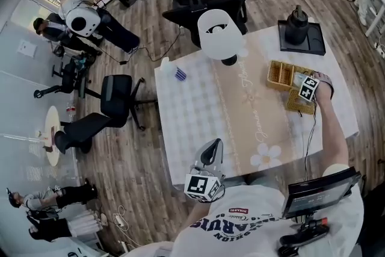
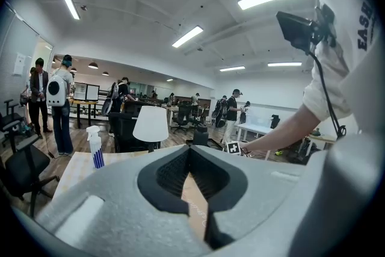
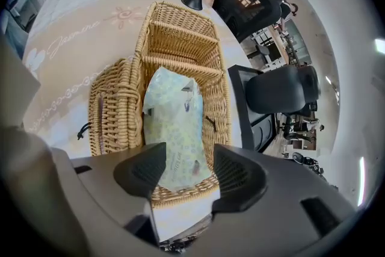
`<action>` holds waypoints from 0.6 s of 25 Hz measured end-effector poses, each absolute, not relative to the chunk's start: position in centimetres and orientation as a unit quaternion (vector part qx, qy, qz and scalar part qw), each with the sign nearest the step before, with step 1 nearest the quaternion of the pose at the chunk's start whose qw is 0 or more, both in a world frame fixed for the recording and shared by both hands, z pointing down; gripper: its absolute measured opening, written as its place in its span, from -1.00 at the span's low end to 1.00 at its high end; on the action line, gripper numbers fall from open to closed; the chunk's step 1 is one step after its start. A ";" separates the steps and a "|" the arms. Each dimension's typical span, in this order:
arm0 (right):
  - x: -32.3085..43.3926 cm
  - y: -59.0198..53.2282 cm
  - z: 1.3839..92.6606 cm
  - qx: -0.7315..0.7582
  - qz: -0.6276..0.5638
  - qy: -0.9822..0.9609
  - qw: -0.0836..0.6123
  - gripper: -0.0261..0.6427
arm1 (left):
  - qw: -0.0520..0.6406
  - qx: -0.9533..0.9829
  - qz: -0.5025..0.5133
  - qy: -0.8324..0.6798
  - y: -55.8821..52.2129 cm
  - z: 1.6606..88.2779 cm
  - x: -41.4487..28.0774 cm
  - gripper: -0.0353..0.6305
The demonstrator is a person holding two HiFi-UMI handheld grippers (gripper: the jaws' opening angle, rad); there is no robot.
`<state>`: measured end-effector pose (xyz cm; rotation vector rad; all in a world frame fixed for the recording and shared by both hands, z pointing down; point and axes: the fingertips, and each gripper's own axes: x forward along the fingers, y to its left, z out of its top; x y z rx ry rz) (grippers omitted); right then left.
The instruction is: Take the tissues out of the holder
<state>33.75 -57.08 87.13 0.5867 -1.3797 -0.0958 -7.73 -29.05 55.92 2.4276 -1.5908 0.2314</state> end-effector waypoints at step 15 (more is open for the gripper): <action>33.6 -55.1 87.7 0.277 -0.015 -0.649 0.708 -0.90 | 0.111 0.834 0.080 -0.535 -29.6 55.8 -7.1 -0.88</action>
